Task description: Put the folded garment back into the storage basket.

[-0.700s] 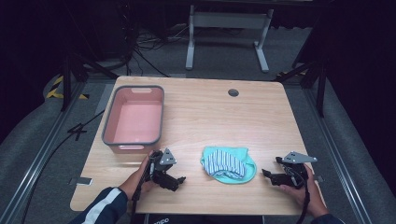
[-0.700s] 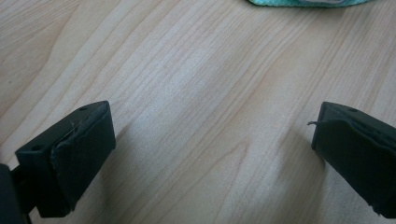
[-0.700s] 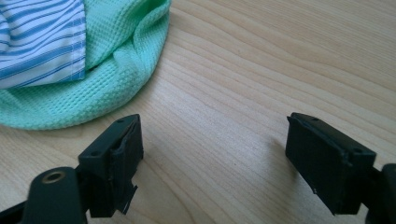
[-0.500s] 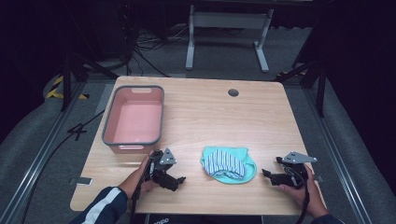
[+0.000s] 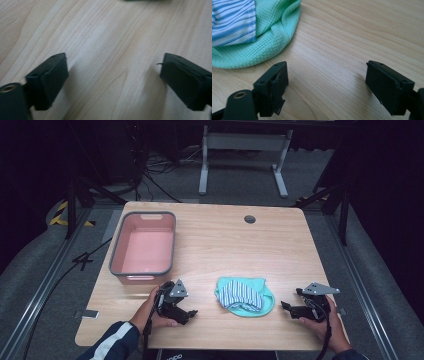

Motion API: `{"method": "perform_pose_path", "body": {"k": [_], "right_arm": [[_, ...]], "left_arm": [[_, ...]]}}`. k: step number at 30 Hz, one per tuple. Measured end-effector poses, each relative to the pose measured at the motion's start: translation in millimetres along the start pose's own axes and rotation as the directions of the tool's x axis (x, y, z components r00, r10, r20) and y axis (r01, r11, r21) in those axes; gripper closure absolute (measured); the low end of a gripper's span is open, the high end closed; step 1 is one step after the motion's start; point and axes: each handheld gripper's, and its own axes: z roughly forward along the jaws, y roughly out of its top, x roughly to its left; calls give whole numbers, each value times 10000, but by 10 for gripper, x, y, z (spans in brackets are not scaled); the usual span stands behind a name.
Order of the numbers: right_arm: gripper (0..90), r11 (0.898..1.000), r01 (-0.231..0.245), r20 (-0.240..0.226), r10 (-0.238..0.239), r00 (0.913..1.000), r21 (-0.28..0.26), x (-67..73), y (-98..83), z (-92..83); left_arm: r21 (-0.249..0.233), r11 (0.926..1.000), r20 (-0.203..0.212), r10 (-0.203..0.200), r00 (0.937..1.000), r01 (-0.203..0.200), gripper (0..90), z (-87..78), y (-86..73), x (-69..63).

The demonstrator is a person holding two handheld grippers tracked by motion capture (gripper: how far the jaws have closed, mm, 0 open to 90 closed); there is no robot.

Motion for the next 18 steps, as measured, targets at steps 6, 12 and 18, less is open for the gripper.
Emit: {"method": "perform_pose_path", "body": {"k": [6,12,18], "right_arm": [[255,9999,-123,-150,124,9998,104,-9,36,-51],[314,9998,-46,-495,37,9988,-181,63,188,-108],[362,9994,248,-628,-263,9977,-236,176,374,-94]], "left_arm": [[242,9997,23,1,10000,-1,223,13,111,14],[-231,9996,-147,150,9998,-153,268,9,325,-1],[-607,9974,-419,363,9985,-388,279,73,563,19]]}}
